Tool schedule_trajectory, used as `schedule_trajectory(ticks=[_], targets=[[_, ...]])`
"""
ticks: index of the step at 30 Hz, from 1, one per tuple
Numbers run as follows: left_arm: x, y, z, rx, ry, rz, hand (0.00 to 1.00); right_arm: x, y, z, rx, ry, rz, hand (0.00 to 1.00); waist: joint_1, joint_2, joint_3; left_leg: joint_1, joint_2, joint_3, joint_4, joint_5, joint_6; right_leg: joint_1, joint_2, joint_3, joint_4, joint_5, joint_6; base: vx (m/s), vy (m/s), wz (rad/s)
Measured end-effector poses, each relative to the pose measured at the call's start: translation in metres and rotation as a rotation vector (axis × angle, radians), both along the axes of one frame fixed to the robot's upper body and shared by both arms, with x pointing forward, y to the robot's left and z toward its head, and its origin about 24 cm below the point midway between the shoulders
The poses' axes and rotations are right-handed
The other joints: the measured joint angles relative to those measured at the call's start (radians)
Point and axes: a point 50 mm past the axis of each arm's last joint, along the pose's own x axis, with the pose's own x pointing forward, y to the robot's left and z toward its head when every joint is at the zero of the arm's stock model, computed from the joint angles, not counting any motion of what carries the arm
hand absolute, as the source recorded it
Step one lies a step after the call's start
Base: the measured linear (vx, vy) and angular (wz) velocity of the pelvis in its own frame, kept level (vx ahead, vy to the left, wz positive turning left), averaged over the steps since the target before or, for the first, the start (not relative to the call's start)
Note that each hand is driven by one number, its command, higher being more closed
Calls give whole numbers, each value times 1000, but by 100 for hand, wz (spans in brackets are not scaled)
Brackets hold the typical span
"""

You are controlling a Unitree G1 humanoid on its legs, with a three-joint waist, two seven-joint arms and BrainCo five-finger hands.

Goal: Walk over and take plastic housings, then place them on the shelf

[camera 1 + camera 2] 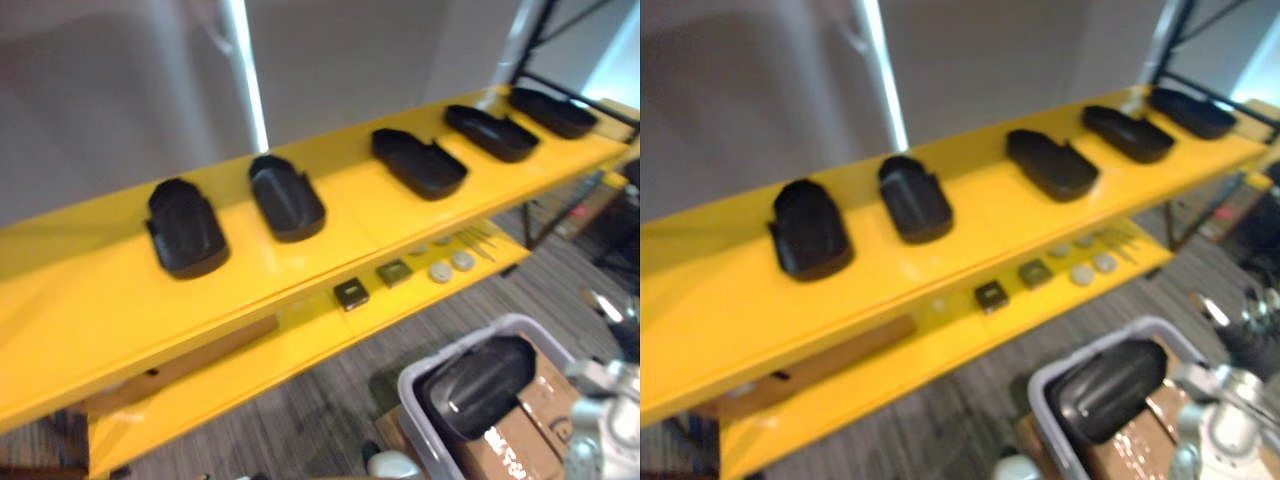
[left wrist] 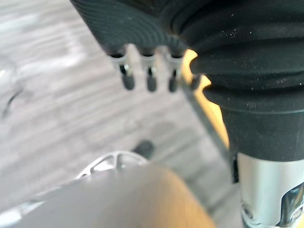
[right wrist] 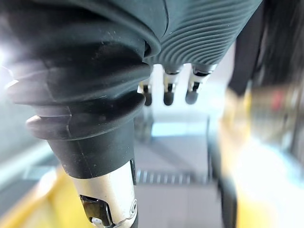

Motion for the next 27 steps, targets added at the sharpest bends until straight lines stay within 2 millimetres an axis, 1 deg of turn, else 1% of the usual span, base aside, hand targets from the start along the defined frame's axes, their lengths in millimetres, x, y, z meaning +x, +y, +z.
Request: schedule_trajectory(ticks=[2,4,6,7,8,9,10,11,12,13,14,15,17,18,19,20,21,22,23,24,25,26,27], targets=[[0,0,0,-13,23,-29,0,-9,-2,-7,14,26,14,0,-22,-6,-6,4,4,28,0,-1,-2,-19,3,20,14,0,1,-73,-26,-46],[-3,1,-1,-25,60,-22,0,-10,1,-11,20,35,56,0,-25,-17,-21,3,3,51,0,-1,-2,-40,4,44,25,2,3,-46,-12,-41],[-9,4,-1,-29,104,4,0,-4,9,-21,46,61,117,0,-25,-35,-53,-11,-2,55,0,-4,3,-64,-1,49,29,3,4,-32,-8,-10],[-11,6,-1,-29,114,10,0,-1,12,-25,59,74,134,0,-24,-40,-64,-12,-5,54,1,-4,3,-71,-2,50,31,3,4,-11,0,4],[-12,8,-1,-33,116,45,0,5,17,-38,99,115,153,0,-19,-46,-71,-10,-14,51,1,-7,7,-67,-3,50,27,4,3,7,3,3],[-13,10,0,-37,118,67,0,8,18,-46,120,152,147,0,-17,-51,-74,-11,-17,50,1,-8,8,-67,-3,50,25,4,2,0,0,0],[-14,11,0,-40,124,98,0,12,20,-63,154,240,114,0,-9,-51,-78,-12,-23,51,1,-10,12,-67,-7,52,23,8,-3,0,0,0],[-15,11,0,-38,126,105,0,11,19,-81,200,316,42,0,6,-49,-80,-12,-31,52,1,-15,15,-67,-12,55,20,9,-5,0,0,0],[-16,11,0,-38,128,106,0,9,17,-91,234,351,-16,0,11,-49,-81,-12,-35,52,1,-18,18,-67,-15,55,18,10,-7,15,31,2],[-19,10,-1,-38,137,109,0,3,13,-109,300,417,-142,0,13,-47,-81,-13,-42,50,1,-22,17,-66,-23,53,17,11,-9,26,37,5],[-24,9,-2,-39,152,118,0,-6,8,-125,359,465,-286,0,15,-42,-83,-15,-49,49,2,-27,19,-65,-31,51,12,12,-10,32,39,8],[-25,7,-3,-42,160,121,0,-18,4,-136,398,503,-407,0,17,-36,-84,-16,-55,47,2,-31,19,-64,-37,48,8,13,-10,49,41,5],[-30,4,-4,-44,176,134,0,-47,-3,-157,475,587,-616,0,19,-24,-82,-14,-64,47,3,-38,21,-59,-45,46,0,13,-11,90,42,2],[-32,1,-5,-52,186,152,0,-78,-4,-177,566,672,-777,0,21,-9,-82,-5,-66,44,7,-42,22,-42,-47,41,-14,15,-10,103,28,1],[-33,1,-5,-53,191,159,0,-90,-2,-186,613,706,-833,0,22,-6,-80,1,-66,43,7,-45,19,-34,-48,41,-17,18,-6,107,15,1],[-35,-1,-6,-58,199,174,0,-116,6,-202,708,771,-930,0,25,0,-78,12,-65,34,7,-48,15,-16,-48,36,-25,20,-3,79,1,2],[-36,-1,-6,-59,202,179,0,-128,11,-209,753,798,-970,0,26,2,-77,19,-64,28,7,-51,12,-4,-48,31,-30,21,-1,104,-6,7],[-35,-2,-6,-63,197,195,0,-151,25,-221,838,858,-1041,0,27,5,-75,30,-63,22,7,-55,8,17,-50,16,-41,21,0,86,-15,11],[-35,-2,-6,-64,195,201,0,-160,33,-226,874,884,-1064,0,27,6,-74,33,-63,18,6,-56,6,25,-50,11,-46,21,-1,83,-19,13],[-34,-3,-6,-65,187,211,0,-174,50,-235,931,931,-1078,0,33,7,-74,37,-62,-1,5,-59,3,34,-51,5,-50,18,-5,44,-18,12],[-34,-3,-6,-66,181,222,0,-182,61,-239,963,966,-1078,0,35,6,-73,39,-63,-11,2,-62,-2,39,-52,-5,-53,17,-6,23,-16,11],[-30,-3,-6,-63,169,215,0,-187,74,-244,1005,980,-1080,0,39,5,-73,39,-65,-13,1,-64,-1,39,-55,-11,-53,14,-7,2,-5,8],[-28,-2,-6,-60,162,204,0,-185,83,-246,1020,979,-1067,0,43,2,-71,38,-70,-16,1,-66,2,39,-61,-13,-57,8,-10,-28,3,6]])
